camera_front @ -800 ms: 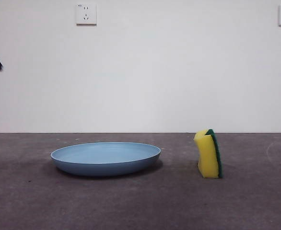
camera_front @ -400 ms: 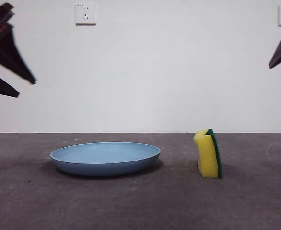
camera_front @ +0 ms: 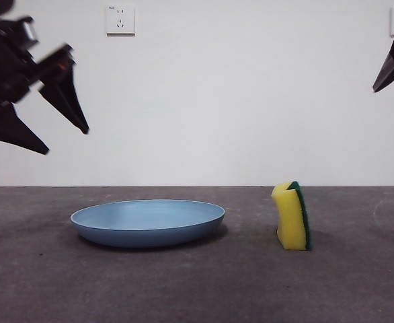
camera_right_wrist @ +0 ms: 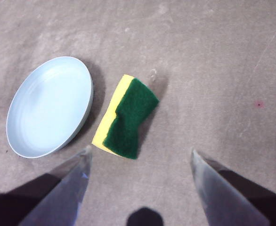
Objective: Pick up the plate,pick up the cloth,clean the plate with the cloth
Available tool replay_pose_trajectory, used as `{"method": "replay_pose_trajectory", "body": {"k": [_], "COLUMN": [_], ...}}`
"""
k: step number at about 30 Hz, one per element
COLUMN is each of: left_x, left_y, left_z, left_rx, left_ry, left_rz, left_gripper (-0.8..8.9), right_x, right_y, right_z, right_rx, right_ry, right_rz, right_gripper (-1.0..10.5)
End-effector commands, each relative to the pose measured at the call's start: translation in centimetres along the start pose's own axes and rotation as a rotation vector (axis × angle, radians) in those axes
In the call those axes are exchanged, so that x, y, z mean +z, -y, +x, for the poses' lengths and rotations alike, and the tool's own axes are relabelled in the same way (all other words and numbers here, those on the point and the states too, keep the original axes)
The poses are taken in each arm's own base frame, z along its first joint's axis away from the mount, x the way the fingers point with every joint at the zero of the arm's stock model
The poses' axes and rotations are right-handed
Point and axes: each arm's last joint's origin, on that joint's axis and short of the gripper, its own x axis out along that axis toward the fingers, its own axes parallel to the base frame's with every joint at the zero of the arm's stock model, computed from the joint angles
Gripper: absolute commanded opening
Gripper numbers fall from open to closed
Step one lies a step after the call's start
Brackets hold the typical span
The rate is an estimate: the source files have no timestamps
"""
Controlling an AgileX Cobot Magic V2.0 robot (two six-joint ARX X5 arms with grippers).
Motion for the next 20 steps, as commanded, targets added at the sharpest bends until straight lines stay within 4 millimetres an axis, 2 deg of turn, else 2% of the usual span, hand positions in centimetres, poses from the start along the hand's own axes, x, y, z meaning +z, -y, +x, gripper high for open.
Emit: {"method": "replay_pose_trajectory", "body": {"k": [1, 5, 12, 20], "left_x": [0.5, 0.7, -0.7, -1.5], "left_y": [-0.2, -0.6, -1.3, -0.9], "left_z": [1.8, 4.3, 7.7, 9.6], "left_rx": [0.007, 0.028, 0.076, 0.07], "left_ry": [-0.047, -0.098, -0.19, -0.219], "left_rz": [0.013, 0.025, 0.018, 0.036], "left_gripper": [3.77, 3.76, 3.76, 3.74], "right_x": [0.2, 0.2, 0.2, 0.2], "right_y": [-0.1, -0.1, -0.1, -0.1], "right_z": [-0.1, -0.1, -0.1, -0.1], "right_rx": [0.003, 0.003, 0.003, 0.003], "right_ry": [0.01, 0.01, 0.01, 0.011], "right_rz": [-0.012, -0.012, -0.011, -0.01], "right_gripper": [3.5, 3.5, 3.5, 3.5]}}
